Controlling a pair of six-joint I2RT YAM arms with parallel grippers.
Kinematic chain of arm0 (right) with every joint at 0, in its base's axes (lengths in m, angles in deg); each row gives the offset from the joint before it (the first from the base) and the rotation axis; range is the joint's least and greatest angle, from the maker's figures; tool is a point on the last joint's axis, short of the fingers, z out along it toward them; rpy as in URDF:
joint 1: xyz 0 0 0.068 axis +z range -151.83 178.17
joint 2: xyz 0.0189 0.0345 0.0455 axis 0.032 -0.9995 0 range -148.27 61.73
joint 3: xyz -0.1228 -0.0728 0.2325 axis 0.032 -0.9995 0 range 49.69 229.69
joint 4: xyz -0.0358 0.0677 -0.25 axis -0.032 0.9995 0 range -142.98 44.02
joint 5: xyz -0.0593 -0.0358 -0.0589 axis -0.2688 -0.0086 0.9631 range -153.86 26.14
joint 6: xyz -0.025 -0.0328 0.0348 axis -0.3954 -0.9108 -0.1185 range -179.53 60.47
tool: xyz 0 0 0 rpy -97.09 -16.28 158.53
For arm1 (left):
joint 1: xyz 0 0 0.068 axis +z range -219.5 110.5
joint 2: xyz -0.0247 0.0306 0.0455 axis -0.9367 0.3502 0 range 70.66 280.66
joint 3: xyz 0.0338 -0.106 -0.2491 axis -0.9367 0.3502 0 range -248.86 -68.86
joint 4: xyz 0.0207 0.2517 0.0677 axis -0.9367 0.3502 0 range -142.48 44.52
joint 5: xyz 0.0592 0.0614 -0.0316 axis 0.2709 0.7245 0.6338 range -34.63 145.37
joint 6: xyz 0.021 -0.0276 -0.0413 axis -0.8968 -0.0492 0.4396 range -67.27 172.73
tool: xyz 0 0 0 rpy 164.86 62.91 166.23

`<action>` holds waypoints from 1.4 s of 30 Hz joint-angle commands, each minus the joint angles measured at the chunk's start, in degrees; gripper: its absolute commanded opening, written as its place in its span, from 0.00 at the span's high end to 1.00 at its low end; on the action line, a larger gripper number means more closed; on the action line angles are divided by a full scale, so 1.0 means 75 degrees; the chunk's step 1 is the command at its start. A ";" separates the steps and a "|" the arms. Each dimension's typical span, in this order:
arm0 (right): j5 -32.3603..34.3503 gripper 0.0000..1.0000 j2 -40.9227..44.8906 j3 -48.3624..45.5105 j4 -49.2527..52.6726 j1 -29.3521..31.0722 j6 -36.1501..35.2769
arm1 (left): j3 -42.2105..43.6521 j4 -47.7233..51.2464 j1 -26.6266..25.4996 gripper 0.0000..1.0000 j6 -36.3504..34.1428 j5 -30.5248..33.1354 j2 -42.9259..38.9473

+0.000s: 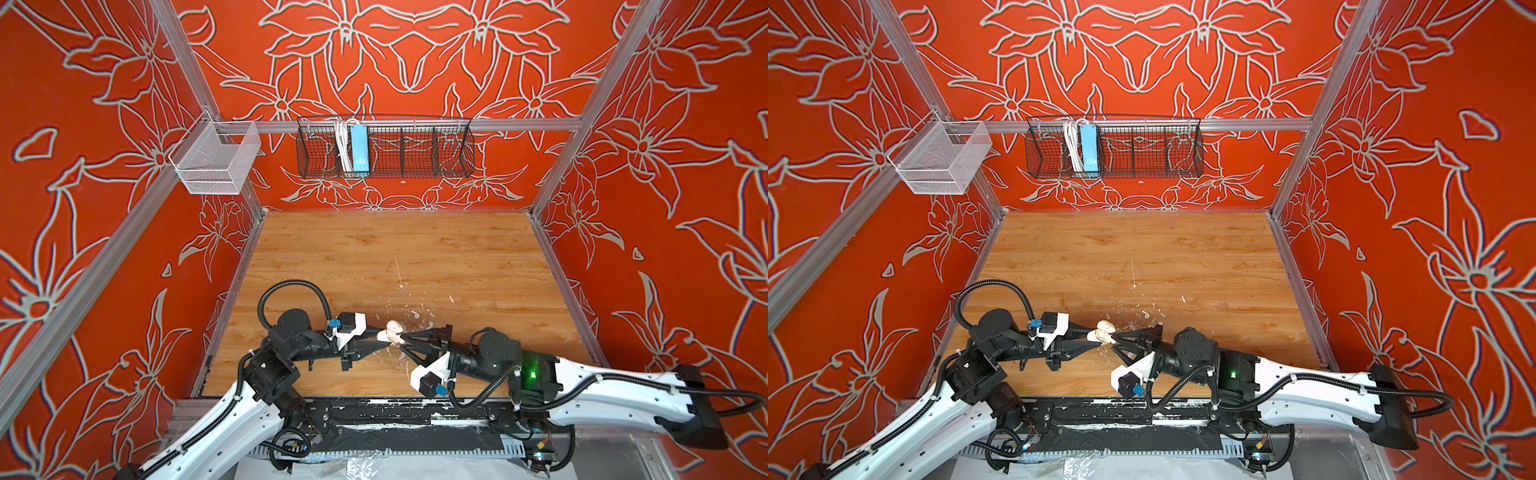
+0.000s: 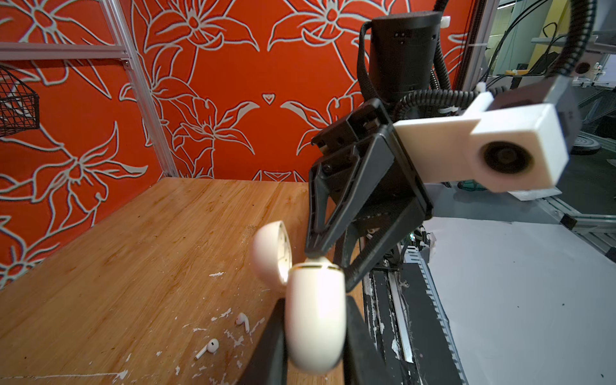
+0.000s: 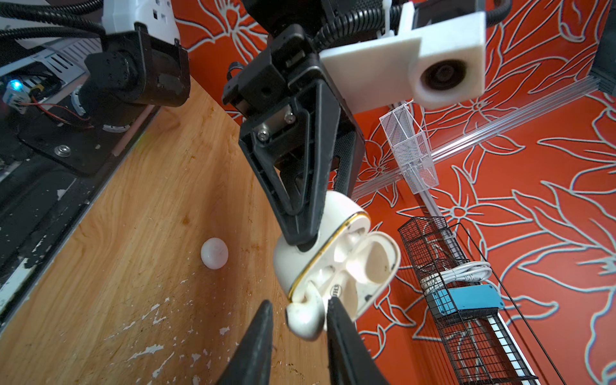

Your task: Insert the wireless bluetooth earbuds into the charging case

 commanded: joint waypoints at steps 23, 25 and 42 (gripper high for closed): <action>-0.0395 0.79 -0.0369 0.0950 0.0356 -0.0010 0.0178 | -0.0002 -0.0127 -0.0027 1.00 -0.0693 -0.0362 0.0109; -0.0413 0.80 -0.0384 0.0995 0.0360 -0.0010 0.0181 | -0.0020 -0.0104 -0.0027 1.00 -0.0694 -0.0349 0.0163; -0.0419 0.76 -0.0261 0.1437 0.1003 -0.0016 0.0682 | 0.0106 -0.0121 -0.0026 1.00 -0.0951 -0.0177 0.0269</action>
